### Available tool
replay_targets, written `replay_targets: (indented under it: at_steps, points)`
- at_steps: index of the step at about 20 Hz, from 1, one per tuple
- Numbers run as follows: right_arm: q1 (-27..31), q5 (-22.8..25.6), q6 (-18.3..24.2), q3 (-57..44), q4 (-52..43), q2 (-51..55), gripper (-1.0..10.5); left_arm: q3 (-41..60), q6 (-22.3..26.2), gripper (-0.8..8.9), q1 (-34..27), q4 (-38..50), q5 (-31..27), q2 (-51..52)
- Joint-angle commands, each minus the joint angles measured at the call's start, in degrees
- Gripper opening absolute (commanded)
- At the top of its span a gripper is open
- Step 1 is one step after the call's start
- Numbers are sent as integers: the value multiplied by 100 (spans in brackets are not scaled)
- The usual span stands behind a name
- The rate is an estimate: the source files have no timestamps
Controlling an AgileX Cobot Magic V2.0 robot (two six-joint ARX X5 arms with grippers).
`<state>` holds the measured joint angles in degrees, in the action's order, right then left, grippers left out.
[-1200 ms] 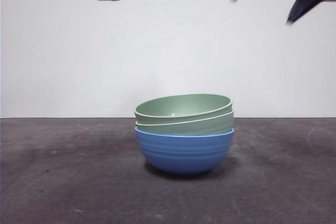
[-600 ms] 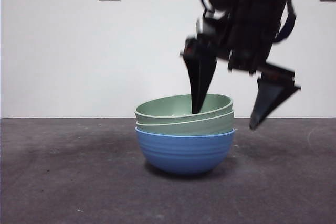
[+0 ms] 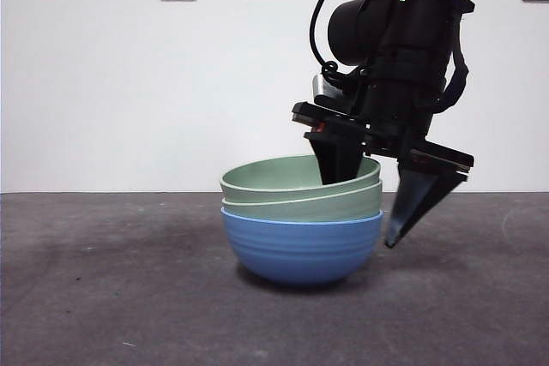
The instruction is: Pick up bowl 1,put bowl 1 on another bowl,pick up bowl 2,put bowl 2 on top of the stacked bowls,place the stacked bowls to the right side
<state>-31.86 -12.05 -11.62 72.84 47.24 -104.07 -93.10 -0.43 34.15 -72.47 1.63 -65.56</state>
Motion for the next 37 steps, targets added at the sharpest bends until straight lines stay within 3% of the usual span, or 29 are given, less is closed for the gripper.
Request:
replay_targets:
  at_steps: [1,4,11,16,29,37]
  points:
    - [22,4,-37,-35,-9,-35,117,-7,70,287,-11,2,-20,9]
    - [28,15,-35,-35,-44,-35,-17,-7,70,287,-11,2,-20,9]
    - [28,-7,-33,-35,-52,39,-15,-7,70,286,-9,7,-20,9]
    - [98,0,-52,-33,-326,704,-15,-7,74,286,-9,52,-15,9]
    - [2334,-4,-162,-33,-1084,946,-15,-7,85,286,-9,74,-2,7]
    - [2763,-7,-116,-33,-1088,162,-15,-7,42,285,-9,79,0,7]
